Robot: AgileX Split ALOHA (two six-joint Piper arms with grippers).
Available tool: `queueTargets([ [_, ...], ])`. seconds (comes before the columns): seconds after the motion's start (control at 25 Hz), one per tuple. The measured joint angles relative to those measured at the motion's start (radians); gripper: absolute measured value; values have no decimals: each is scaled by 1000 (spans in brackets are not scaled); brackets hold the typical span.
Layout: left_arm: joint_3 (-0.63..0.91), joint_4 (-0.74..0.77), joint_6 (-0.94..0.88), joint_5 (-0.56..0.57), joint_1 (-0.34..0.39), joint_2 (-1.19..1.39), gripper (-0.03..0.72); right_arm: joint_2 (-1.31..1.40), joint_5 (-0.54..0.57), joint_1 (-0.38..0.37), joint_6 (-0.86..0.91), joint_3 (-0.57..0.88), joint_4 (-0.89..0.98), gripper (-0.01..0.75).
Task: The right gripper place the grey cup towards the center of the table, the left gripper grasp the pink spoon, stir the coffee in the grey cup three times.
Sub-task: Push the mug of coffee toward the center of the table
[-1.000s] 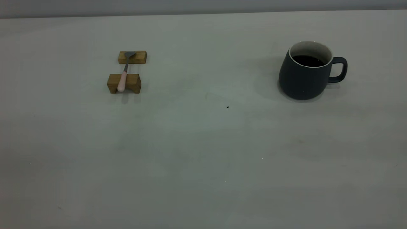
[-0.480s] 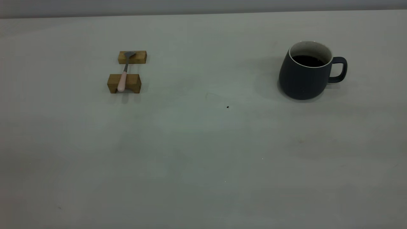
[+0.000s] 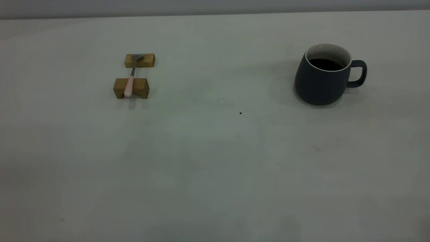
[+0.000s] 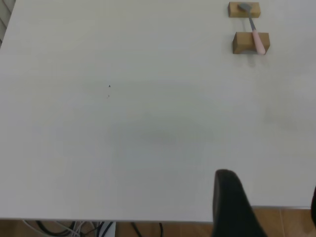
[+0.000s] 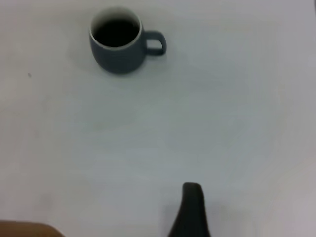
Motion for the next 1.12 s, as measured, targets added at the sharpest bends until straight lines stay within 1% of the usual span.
queueTargets([
  [0.2, 0, 0, 0, 0, 0, 0, 459, 404, -142, 0, -118, -104, 0, 719],
  [0.36, 0, 0, 0, 0, 0, 0, 459, 677, -213, 0, -246, -189, 0, 719],
  [0.48, 0, 0, 0, 0, 0, 0, 459, 836, -282, 5, -368, -234, 0, 718],
  [0.68, 0, 0, 0, 0, 0, 0, 459, 1036, -413, 33, -501, -300, 0, 718],
  [0.92, 0, 0, 0, 0, 0, 0, 459, 1259, -457, 34, -661, -425, -37, 712],
  [1.12, 0, 0, 0, 0, 0, 0, 459, 1386, -465, 34, -786, -521, -46, 710],
])
